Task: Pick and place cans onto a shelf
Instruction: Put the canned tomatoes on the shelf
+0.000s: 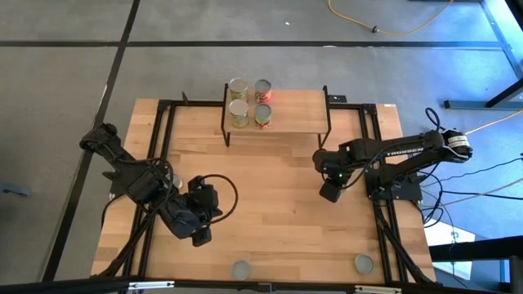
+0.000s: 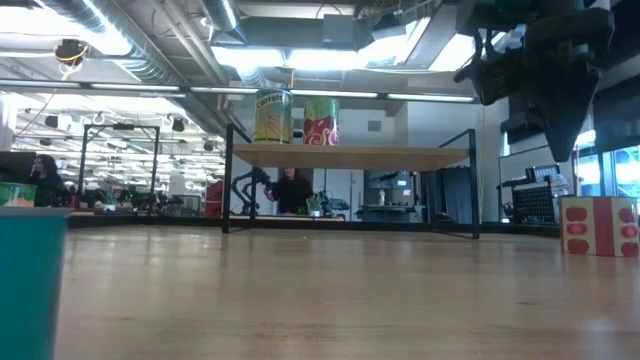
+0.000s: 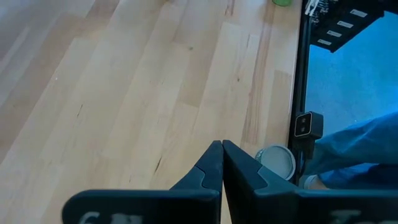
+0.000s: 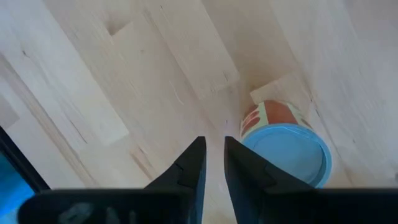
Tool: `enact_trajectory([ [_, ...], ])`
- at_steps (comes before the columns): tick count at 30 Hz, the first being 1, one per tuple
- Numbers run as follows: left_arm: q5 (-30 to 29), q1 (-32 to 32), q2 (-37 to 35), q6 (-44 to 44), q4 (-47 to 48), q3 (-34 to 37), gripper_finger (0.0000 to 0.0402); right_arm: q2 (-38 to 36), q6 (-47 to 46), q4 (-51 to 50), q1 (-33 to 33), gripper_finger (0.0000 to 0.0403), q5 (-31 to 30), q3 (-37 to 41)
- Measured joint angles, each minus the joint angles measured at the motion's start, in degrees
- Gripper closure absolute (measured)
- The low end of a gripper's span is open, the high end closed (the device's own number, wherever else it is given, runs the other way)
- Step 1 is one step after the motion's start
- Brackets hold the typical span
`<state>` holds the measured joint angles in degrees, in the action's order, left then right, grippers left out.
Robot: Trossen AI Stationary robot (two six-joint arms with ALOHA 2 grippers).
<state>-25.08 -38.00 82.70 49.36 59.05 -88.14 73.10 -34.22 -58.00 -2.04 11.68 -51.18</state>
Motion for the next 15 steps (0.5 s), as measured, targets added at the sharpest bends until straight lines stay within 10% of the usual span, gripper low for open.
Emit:
enact_trajectory([
  [15,0.0,0.0,0.0,0.0,0.0,0.0,0.0401,0.0,-1.6,0.0,0.0,0.0343,-1.6,0.0],
])
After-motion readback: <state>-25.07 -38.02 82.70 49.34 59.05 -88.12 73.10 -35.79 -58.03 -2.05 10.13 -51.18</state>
